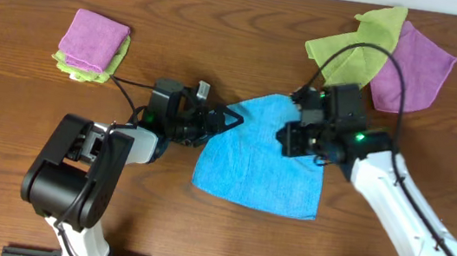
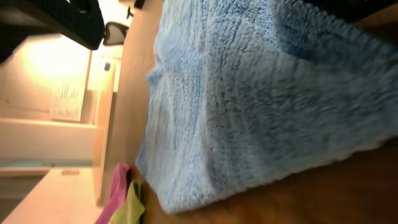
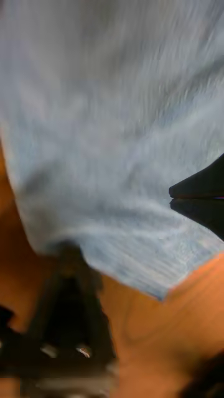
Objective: Fold the cloth
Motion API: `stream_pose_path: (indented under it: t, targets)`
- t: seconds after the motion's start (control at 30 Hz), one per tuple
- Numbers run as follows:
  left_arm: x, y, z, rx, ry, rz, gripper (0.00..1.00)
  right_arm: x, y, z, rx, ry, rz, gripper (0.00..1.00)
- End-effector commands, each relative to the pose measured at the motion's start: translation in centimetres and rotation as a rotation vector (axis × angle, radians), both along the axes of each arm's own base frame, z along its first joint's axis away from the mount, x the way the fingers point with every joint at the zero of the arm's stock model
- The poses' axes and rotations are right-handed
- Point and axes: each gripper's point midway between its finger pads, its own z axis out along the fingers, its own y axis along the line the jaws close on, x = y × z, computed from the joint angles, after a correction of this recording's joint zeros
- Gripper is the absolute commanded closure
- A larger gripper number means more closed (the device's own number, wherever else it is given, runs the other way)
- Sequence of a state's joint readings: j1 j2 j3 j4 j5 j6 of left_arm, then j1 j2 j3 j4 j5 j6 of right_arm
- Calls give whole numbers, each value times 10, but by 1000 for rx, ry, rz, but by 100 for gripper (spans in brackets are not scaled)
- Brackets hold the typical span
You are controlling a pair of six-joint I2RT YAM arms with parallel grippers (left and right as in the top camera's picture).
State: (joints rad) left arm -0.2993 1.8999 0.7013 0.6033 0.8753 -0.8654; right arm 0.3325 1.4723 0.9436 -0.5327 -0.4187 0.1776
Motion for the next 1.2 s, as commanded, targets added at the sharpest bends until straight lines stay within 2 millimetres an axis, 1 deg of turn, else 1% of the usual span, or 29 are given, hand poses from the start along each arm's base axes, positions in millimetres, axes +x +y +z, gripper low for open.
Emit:
stream_pose_path:
  t: [0.0,0.03,0.17,0.23,0.3,0.4,0.47,0.6,0.7,0.87,1.03,1.17]
  targets:
    - [4,5,-13,20,49,65,4,-23,24,-20,32,32,51,98]
    - [4,6,-13,20,56,74,5,-21,30,-21,46,14,38,98]
    - [6,6,-13,8,81,94,5,-12,42,-25,65,-47,-19,98]
    - [6,6,-12,4,80,97,5,-8,47,-32,47,-64,-34,98]
    - [7,6,-12,3,82,98,5,-5,48,-43,23,-57,-58,98]
    - [7,6,-12,1,88,102,5,-4,54,-61,18,-24,-70,98]
    - [7,6,-12,0,94,108,5,-4,56,-79,11,18,-92,98]
    - [8,7,-13,3,99,119,5,-6,54,-96,-7,55,-101,98]
    - [11,9,-14,9,111,149,5,-12,52,-109,-28,94,-99,98]
    - [18,11,-12,1,106,185,5,-28,45,-120,-64,171,-92,98]
    - [31,9,5,-47,45,214,5,-48,39,-127,-116,242,-69,98]
    - [39,6,16,-70,12,212,5,-57,40,-129,-133,264,-53,98]
